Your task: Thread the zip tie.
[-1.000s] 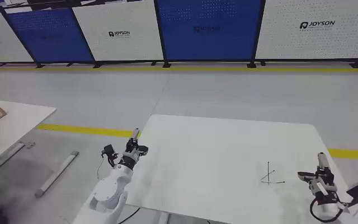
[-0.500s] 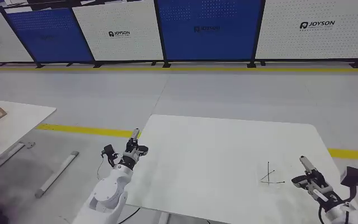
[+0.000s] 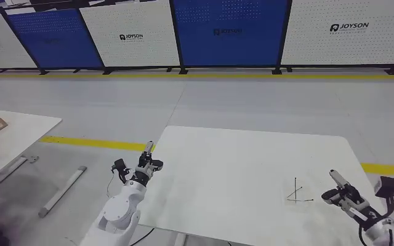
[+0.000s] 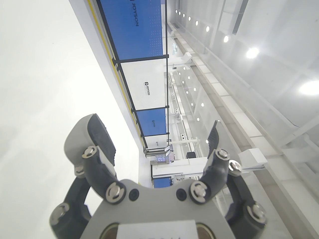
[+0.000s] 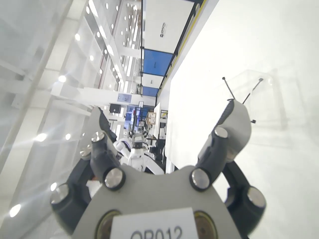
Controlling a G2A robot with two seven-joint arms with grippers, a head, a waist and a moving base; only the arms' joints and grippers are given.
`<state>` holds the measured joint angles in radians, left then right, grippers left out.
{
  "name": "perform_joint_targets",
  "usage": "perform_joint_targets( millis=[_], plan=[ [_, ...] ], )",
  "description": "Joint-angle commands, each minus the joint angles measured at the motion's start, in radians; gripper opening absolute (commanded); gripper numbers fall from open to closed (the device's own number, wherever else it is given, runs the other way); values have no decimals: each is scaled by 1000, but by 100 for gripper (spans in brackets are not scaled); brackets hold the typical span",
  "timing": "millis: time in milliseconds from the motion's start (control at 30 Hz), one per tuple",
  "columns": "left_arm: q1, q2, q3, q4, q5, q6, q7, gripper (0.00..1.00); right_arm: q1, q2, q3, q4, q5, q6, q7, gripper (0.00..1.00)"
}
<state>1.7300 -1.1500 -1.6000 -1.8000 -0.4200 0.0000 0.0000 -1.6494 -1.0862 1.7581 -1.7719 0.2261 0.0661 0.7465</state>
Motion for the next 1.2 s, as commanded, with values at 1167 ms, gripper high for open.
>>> perform_joint_targets(
  millis=[1167],
  plan=[
    [0,0,0,0,0,0,0,100,386,85,-164,197,-171,3,643,100]
  ],
)
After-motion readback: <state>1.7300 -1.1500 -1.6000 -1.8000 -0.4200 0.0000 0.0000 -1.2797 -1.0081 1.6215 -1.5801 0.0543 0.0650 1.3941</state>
